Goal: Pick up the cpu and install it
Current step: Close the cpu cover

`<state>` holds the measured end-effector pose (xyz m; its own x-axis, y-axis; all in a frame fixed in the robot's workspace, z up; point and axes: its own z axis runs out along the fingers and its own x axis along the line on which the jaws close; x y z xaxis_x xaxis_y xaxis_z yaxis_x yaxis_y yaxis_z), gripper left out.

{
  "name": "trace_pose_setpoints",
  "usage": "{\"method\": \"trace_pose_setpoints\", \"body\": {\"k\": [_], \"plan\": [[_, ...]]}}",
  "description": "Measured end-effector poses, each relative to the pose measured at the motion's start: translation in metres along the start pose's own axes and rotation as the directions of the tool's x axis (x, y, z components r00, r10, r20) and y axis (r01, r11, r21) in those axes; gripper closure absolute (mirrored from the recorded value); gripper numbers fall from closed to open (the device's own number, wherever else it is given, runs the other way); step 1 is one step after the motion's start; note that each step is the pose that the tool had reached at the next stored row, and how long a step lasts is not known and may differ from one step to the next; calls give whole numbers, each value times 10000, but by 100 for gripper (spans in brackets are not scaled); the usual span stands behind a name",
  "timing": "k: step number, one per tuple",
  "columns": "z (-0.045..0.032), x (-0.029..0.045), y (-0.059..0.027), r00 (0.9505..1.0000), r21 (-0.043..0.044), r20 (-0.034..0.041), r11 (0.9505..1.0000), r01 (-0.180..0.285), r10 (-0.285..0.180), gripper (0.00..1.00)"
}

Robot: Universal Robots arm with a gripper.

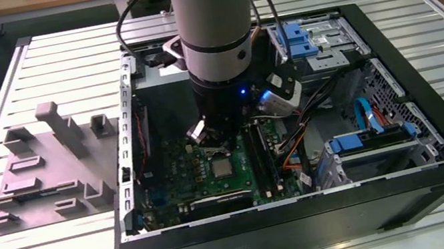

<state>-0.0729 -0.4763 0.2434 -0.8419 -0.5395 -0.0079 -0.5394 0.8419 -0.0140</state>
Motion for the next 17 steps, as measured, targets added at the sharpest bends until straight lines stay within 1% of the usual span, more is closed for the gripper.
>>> {"method": "trace_pose_setpoints", "body": {"k": [3,4,6,7,11,12,14,17], "plan": [[4,0,0,9985,-3,7,9985,538,-538,89],[7,0,0,9960,-6,12,9960,898,-898,89],[10,0,0,9921,-12,20,9921,1257,-1257,89],[13,0,0,9910,-68,71,9910,1339,-1338,89],[15,-8,-5,9892,-607,524,9883,1398,-1367,89],[19,-10,-6,9883,-672,580,9871,1450,-1413,89],[33,-10,-5,9829,-679,590,9816,1783,-1744,89],[52,-10,-6,9720,-681,596,9705,2312,-2274,89]]}}
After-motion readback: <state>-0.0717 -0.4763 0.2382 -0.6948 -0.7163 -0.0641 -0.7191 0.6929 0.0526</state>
